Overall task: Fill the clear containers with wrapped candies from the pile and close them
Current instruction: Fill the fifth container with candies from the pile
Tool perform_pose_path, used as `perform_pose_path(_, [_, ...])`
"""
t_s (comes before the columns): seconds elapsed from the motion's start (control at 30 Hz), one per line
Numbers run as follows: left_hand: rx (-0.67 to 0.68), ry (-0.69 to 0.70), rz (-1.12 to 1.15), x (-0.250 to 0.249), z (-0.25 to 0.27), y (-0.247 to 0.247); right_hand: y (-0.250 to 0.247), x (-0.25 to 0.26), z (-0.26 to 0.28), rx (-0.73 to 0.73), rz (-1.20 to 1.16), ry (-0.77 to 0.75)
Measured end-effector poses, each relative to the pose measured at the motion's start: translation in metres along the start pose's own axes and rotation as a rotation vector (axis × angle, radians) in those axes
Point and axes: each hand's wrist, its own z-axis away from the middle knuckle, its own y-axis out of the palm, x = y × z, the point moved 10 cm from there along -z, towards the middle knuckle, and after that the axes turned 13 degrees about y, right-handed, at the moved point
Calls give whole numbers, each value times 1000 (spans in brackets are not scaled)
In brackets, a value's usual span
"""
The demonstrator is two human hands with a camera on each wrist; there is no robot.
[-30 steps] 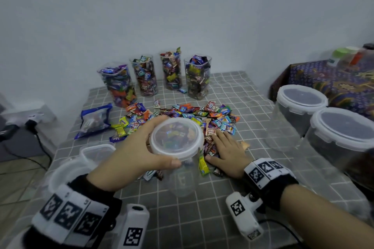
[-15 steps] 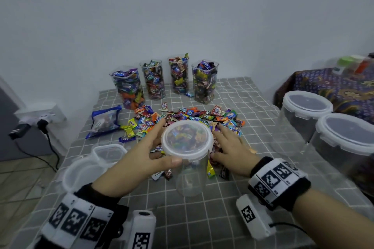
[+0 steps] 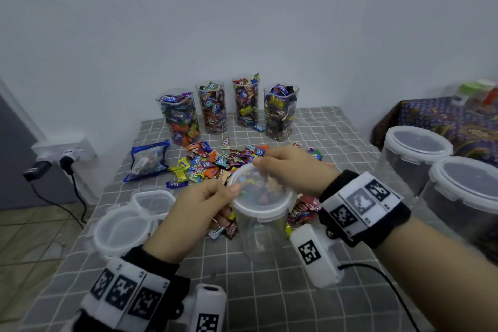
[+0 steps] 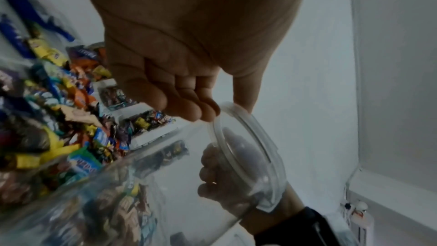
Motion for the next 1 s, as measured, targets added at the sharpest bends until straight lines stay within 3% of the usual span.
perform_pose_path(0.1, [1,-70,115,10,1,4,2,-6,-6,69,-177,47])
perform_pose_path(0.33, [-3,-105,244,16,-1,13,8,-8,-15,151,-245,79])
perform_pose_path(0.5, [-66,-90,360,17,-7,17,-5,-19,-21,4,-305,95])
perform_pose_path(0.63, [-98,-90,436,20,-6,22,-29,-22,-3,-280,-144,0])
perform_pose_path(0.7, [-119,-85,441,23,-5,20,-31,-25,10,-316,-116,-32])
perform_pose_path(0.9, [-196,-65,455,22,-1,16,1,-47,37,-17,-238,69])
perform_pose_path(1.0, [-195,-40,425,18,1,16,7,-50,42,56,-402,117])
